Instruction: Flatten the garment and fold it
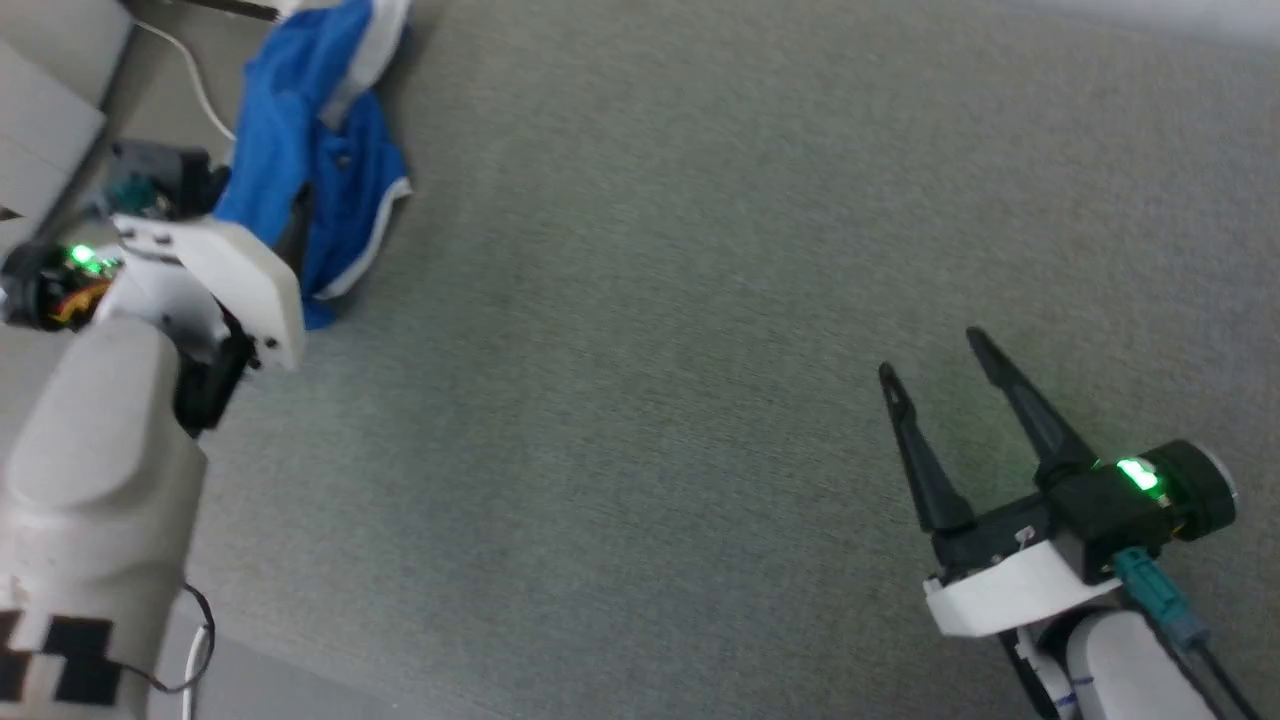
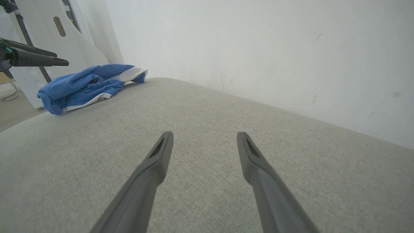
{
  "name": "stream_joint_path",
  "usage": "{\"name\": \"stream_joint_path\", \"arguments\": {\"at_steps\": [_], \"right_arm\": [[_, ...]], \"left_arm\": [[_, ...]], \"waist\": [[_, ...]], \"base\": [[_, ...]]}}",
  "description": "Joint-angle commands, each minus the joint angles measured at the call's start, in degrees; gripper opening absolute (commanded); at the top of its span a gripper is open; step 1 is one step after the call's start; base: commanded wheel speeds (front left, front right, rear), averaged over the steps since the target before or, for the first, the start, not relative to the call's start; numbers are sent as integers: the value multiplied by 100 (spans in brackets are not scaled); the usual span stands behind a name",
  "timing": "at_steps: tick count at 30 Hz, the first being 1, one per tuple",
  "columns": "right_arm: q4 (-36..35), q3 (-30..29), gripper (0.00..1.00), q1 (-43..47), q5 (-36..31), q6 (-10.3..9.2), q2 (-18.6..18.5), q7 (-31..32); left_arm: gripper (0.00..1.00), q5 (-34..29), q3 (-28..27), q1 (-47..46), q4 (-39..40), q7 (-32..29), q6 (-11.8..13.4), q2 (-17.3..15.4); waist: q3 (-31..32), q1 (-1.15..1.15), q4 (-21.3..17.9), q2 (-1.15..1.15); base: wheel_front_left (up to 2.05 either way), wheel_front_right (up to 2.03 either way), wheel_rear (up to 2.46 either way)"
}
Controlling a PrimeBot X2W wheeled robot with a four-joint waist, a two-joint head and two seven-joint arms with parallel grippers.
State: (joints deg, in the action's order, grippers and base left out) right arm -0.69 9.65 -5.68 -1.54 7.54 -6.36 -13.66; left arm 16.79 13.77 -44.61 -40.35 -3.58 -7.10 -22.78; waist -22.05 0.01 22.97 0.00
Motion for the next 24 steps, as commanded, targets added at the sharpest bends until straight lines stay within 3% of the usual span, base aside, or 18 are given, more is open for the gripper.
{"name": "stream_joint_path", "arguments": {"at_steps": [1,7,17,18,19,24], "right_arm": [[-53,-34,100,-143,-12,-5,-39,-9],[-149,-103,100,-347,-12,-5,-37,-20],[-37,-139,100,-465,-23,-5,77,-84],[-18,-146,100,-468,-27,-5,88,-89],[9,-153,100,-469,-27,-5,96,-95],[155,-189,100,-482,-32,-5,131,-116]], "left_arm": [[100,201,131,-162,-71,-143,-36,-102],[100,1415,775,-635,-425,-1451,-37,-727],[100,2756,1318,-634,-706,-3074,-38,-1191],[72,2911,1343,-584,-716,-3213,-38,-1199],[0,3077,1334,-540,-718,-3302,-38,-1205],[0,3407,1265,-462,-749,-3055,-38,-1359]], "waist": [[-517,-1,-494,0],[-891,-1,-844,0],[-1109,-1,-1098,0],[-1100,-1,-1101,0],[-1080,-1,-1101,0],[-836,-1,-1079,0]], "base": [[0,0,0],[0,0,0],[0,0,0],[0,0,0],[0,0,0],[0,0,0]]}}
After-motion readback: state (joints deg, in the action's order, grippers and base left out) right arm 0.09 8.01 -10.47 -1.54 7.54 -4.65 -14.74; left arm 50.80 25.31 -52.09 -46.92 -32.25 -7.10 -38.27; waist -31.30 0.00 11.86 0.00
